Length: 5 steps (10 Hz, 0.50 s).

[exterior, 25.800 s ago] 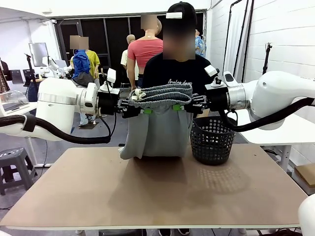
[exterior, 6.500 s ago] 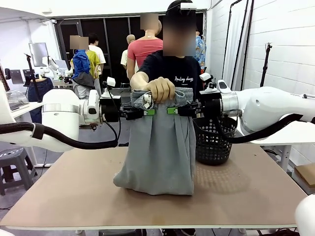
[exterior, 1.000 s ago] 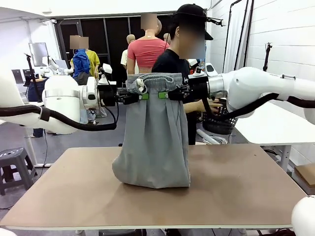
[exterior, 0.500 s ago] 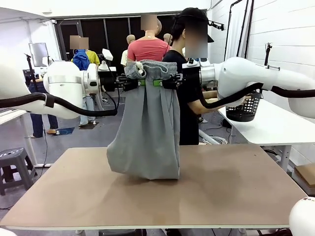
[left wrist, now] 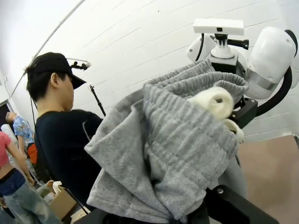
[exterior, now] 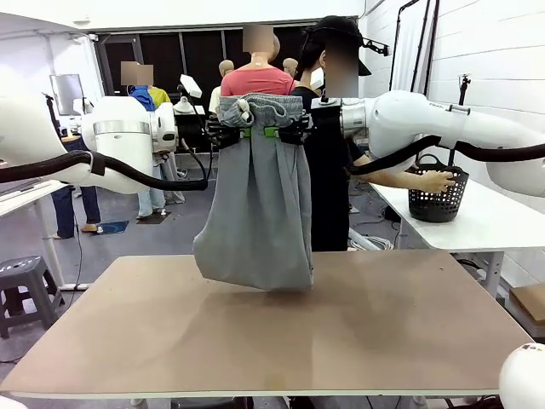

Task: Fold the training pants.
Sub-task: Fold the Training pants in half.

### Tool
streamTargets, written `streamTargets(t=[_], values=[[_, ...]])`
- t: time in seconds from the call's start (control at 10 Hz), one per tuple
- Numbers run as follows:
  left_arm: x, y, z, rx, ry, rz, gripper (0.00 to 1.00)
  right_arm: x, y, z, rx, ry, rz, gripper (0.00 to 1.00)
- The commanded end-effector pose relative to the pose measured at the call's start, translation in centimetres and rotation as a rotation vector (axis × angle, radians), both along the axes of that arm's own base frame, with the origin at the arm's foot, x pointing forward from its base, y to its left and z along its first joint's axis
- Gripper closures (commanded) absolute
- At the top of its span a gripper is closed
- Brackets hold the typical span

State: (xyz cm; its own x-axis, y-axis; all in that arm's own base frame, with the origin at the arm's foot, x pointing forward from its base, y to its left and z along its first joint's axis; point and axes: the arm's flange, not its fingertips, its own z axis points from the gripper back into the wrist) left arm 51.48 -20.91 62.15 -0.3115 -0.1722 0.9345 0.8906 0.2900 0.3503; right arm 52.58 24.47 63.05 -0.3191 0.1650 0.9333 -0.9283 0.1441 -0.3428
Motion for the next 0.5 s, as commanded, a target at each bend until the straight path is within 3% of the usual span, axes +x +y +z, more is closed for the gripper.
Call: streamTargets(t=[0.0, 0.3, 0.4], values=[[1.3, 0.6, -1.9, 0.010, 0.030, 0.000, 1.00, 0.5, -1.4, -1.4, -0.027, -0.032, -0.074, 1.00], [2.0, 1.1, -4.6, -0.005, 0.039, -0.027, 1.00, 1.8, -3.9, -4.6, -0.067, -0.014, -0.134, 1.00], [1.4, 0.9, -5.4, -0.019, 0.068, -0.049, 1.00, 1.5, -4.4, -5.6, -0.064, 0.025, -0.128, 1.00]])
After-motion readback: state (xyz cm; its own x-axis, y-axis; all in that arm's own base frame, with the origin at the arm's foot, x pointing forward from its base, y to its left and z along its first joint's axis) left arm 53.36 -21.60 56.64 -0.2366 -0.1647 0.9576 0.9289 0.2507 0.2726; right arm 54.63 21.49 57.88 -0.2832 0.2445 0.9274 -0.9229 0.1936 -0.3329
